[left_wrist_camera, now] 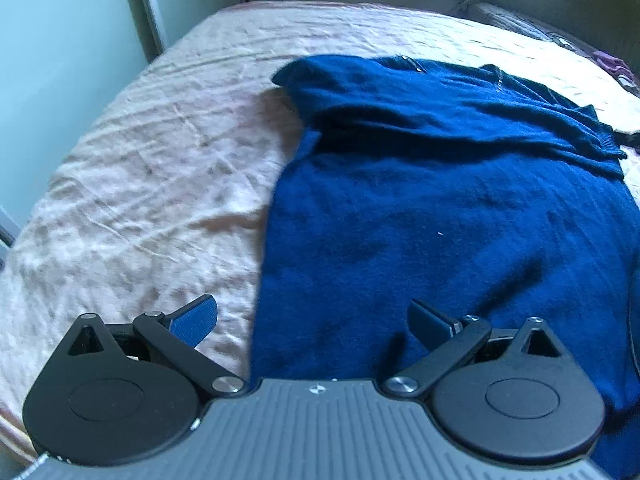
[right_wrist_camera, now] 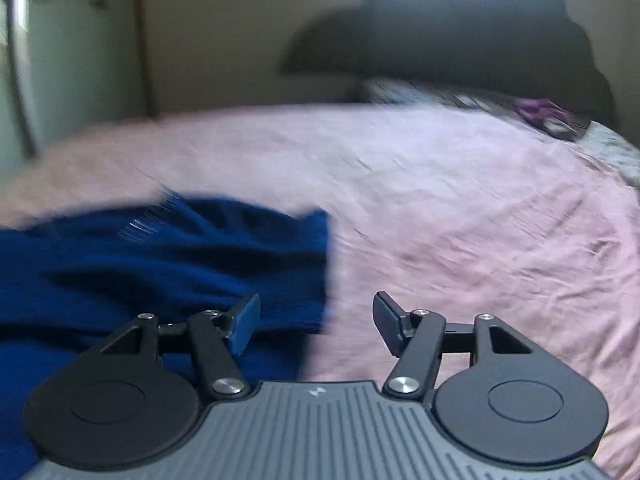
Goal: Fold small clothes
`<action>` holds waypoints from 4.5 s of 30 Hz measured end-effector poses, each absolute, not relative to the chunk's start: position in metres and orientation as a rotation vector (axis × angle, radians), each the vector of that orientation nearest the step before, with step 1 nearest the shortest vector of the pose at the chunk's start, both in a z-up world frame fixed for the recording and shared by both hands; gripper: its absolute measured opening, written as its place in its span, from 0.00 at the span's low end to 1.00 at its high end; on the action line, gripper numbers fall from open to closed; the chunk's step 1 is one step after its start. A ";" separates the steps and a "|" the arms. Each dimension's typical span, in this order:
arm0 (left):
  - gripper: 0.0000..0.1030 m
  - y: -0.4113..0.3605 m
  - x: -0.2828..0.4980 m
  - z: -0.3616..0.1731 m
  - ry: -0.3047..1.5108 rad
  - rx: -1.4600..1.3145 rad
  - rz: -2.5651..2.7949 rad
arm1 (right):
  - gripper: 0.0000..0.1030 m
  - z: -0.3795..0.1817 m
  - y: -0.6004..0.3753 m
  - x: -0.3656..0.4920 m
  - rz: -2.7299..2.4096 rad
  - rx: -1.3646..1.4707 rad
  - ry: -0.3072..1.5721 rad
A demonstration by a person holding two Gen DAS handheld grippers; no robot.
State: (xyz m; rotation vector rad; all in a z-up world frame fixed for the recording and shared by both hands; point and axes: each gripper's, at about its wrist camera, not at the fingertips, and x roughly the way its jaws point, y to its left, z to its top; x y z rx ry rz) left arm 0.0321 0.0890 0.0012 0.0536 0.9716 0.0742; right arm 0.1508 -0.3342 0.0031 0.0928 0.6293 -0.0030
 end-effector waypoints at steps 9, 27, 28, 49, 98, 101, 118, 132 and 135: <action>0.99 0.113 0.031 0.021 0.912 -0.028 0.174 | 0.67 0.014 -0.199 0.065 0.846 0.093 0.765; 0.99 0.133 -0.022 0.011 0.952 -0.054 0.107 | 0.70 0.055 -0.237 -0.020 0.947 0.131 0.749; 0.99 0.133 -0.026 0.008 0.968 -0.068 0.083 | 0.70 0.058 -0.257 -0.023 0.862 0.143 0.736; 1.00 0.096 -0.079 -0.011 1.031 0.011 0.077 | 0.71 -0.014 -0.329 -0.082 0.429 0.234 0.920; 0.14 0.065 -0.093 -0.004 0.961 -0.007 -0.163 | 0.14 -0.023 -0.304 -0.097 0.533 0.249 0.890; 0.13 0.063 -0.093 -0.002 0.948 0.007 -0.160 | 0.10 -0.019 -0.305 -0.095 0.534 0.250 0.877; 0.13 0.052 -0.078 0.051 0.757 0.045 -0.162 | 0.08 0.036 -0.291 -0.075 0.527 0.108 0.652; 0.13 0.033 -0.030 0.069 0.686 0.078 -0.071 | 0.09 0.056 -0.300 -0.040 0.451 0.152 0.512; 0.13 0.030 -0.021 0.065 0.685 0.084 -0.054 | 0.09 0.055 -0.301 -0.034 0.427 0.159 0.496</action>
